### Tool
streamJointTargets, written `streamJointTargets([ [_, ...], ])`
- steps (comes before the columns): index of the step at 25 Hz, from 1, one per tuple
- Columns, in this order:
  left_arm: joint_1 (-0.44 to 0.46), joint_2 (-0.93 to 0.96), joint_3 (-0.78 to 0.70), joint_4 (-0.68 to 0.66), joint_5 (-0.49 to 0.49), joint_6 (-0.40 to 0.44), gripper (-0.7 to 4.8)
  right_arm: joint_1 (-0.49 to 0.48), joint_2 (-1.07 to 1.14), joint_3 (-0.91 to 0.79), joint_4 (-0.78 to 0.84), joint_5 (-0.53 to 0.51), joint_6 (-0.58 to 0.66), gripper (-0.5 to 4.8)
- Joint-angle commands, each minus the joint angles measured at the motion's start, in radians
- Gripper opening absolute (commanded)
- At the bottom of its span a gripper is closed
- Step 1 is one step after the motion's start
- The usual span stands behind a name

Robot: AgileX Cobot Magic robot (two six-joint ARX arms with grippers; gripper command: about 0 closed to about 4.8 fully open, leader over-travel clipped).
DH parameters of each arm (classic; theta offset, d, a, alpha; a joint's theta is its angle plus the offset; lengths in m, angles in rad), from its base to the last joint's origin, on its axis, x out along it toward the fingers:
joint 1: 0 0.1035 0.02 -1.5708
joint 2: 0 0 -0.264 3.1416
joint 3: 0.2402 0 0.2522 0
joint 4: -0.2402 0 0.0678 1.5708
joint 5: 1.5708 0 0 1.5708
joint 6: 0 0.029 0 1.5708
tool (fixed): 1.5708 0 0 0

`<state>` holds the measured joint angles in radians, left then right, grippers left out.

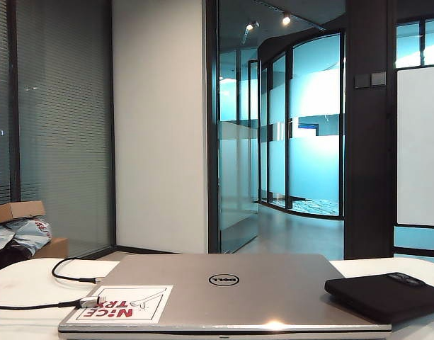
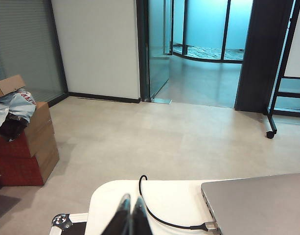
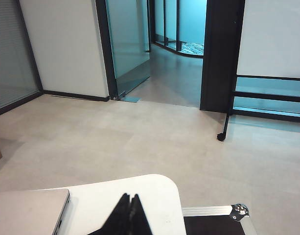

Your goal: Pick up the charging cable and the phone, plug the charging cable into the charging port on the phone, and finally place them back on the table.

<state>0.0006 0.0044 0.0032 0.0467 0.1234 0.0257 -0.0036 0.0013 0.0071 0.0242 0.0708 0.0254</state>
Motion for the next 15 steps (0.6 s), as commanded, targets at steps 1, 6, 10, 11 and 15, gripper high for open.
streamJointTargets([
  [1,-0.002,0.002,0.000,0.007,0.005,0.001,-0.06,0.000,-0.002,-0.006,0.019,0.002,0.000,-0.08],
  [6,-0.002,0.002,0.000,0.008,0.005,-0.021,-0.05,0.000,-0.002,-0.004,0.040,0.002,0.000,-0.08],
  [10,-0.002,0.002,0.003,0.091,0.004,-0.169,-0.05,0.000,-0.002,0.047,0.046,0.002,0.081,-0.09],
  [11,-0.002,0.002,0.004,0.114,0.004,-0.180,-0.05,0.000,-0.002,0.066,0.043,0.002,0.098,-0.09],
  [15,-0.001,0.002,0.032,0.140,0.004,-0.226,-0.05,0.000,0.022,0.159,-0.002,0.002,0.106,-0.09],
])
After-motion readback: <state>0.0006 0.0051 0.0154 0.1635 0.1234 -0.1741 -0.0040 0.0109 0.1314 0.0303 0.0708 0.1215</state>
